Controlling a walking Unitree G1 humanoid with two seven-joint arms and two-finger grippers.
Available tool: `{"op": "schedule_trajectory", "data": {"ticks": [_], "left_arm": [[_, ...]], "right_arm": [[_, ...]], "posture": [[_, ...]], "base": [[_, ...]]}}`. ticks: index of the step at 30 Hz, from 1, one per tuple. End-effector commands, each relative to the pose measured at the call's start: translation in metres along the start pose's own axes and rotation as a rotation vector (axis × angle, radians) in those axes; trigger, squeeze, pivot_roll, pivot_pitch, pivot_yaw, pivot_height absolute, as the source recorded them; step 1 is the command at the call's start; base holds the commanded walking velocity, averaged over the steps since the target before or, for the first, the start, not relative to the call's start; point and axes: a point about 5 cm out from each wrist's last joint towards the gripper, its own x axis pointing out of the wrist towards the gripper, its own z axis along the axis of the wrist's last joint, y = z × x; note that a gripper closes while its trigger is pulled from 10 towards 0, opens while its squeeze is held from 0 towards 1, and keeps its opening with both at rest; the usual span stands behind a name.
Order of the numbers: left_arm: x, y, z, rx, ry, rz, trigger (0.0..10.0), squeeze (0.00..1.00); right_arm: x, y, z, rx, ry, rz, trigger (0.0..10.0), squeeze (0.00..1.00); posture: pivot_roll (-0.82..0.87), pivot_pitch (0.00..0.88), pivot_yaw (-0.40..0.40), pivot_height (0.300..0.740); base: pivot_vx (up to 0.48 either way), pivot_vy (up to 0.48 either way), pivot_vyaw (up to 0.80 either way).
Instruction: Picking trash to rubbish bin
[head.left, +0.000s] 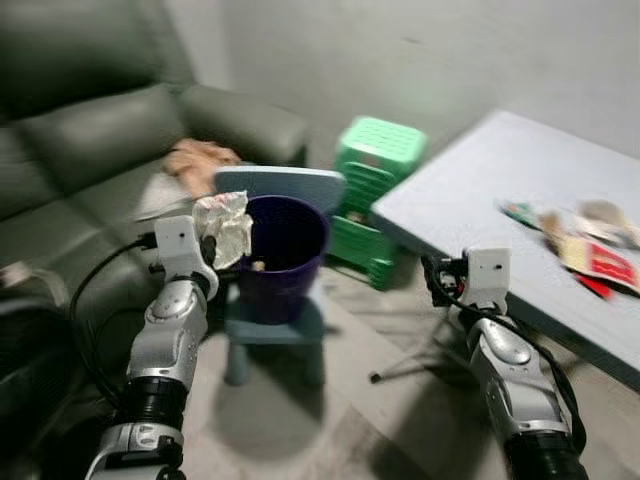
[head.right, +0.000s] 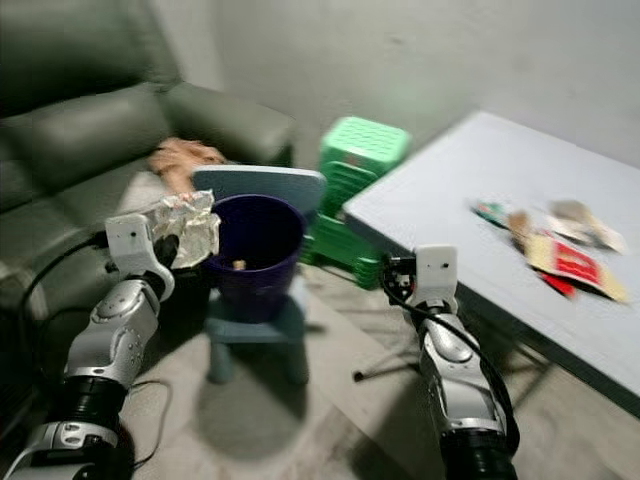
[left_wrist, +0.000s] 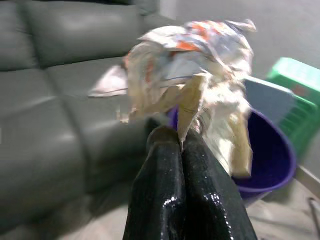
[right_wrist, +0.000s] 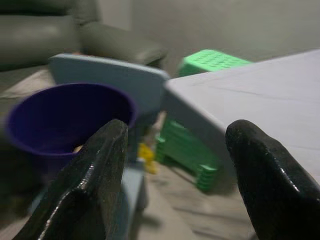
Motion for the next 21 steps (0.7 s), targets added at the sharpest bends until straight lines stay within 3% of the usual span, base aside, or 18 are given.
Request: {"op": "schedule_trajectory", "data": {"ticks": [1,3,5,17,21], "left_arm": [[0.0,-0.007,-0.001,-0.005,0.011,-0.023,10.0,0.0],[0.0,-0.007,-0.001,-0.005,0.014,-0.028,10.0,0.0],[0.0,-0.007,-0.001,-0.007,0.016,-0.028,10.0,0.0],[-0.002,-0.009,0.007,-0.019,-0.021,-0.065,10.0,0.0],[-0.002,-0.008,0.009,-0.035,-0.028,-0.069,10.0,0.0]], "right_arm": [[0.0,-0.003,0.001,0.001,-0.001,-0.007,10.0,0.0],[0.0,-0.003,0.004,-0.012,-0.019,0.006,10.0,0.0],[-0.001,-0.002,0.006,0.053,-0.043,0.01,10.0,0.0],[-0.001,-0.003,0.015,0.048,-0.09,0.019,10.0,0.0],[-0.001,-0.002,0.015,0.054,-0.091,0.024,10.0,0.0]], "posture": [[-0.03,0.0,-0.064,0.74],[-0.03,0.0,-0.064,0.74],[-0.03,0.0,-0.065,0.74],[-0.03,0.0,-0.067,0.74],[-0.03,0.002,-0.068,0.74]], "base": [[0.0,0.0,0.8],[0.0,0.0,0.8],[0.0,0.0,0.0],[0.0,0.0,0.0],[0.415,0.0,0.0]]}}
